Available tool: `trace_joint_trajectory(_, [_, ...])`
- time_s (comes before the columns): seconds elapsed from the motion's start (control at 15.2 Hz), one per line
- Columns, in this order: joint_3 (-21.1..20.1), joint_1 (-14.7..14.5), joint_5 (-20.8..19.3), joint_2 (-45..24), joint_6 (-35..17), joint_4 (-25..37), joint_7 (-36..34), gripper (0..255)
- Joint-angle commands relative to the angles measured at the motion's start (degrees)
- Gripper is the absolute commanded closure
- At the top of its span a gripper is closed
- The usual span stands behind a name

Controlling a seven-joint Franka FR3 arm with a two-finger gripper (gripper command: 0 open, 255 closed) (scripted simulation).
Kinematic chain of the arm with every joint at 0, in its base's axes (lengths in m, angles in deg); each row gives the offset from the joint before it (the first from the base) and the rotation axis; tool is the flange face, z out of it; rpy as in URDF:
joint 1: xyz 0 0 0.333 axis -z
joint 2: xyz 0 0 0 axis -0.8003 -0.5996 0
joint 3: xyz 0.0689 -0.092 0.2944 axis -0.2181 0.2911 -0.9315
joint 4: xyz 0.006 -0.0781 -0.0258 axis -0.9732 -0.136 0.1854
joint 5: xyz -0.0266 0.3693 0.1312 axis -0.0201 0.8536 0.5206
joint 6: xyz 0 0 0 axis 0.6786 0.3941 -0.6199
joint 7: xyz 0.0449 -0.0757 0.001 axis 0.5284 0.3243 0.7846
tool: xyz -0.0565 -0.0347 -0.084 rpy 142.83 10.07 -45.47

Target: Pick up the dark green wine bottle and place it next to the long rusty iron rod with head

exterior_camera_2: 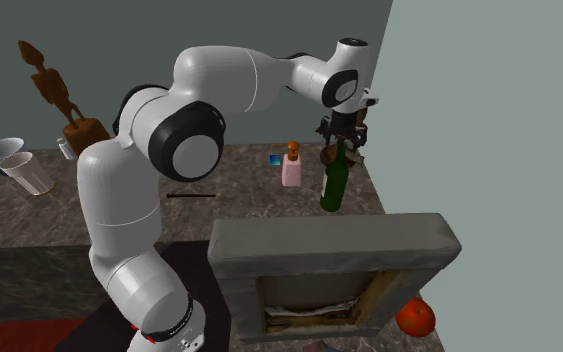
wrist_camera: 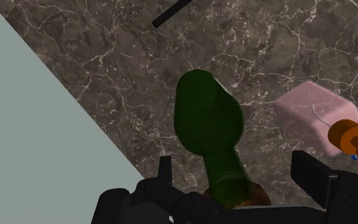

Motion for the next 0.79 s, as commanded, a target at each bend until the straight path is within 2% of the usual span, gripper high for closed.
trace_joint_trajectory(0.0, [0.0,0.1,0.1,-0.5,-1.3,-0.8,0.2,0])
trace_joint_trajectory(0.13, [-0.1,0.1,0.3,-1.1,-3.0,-1.9,0.3,0])
trace_joint_trajectory(0.66, [-0.1,0.1,0.3,-1.1,-3.0,-1.9,0.3,0])
trace_joint_trajectory(0.73, [-0.1,0.1,0.3,-1.1,-3.0,-1.9,0.3,255])
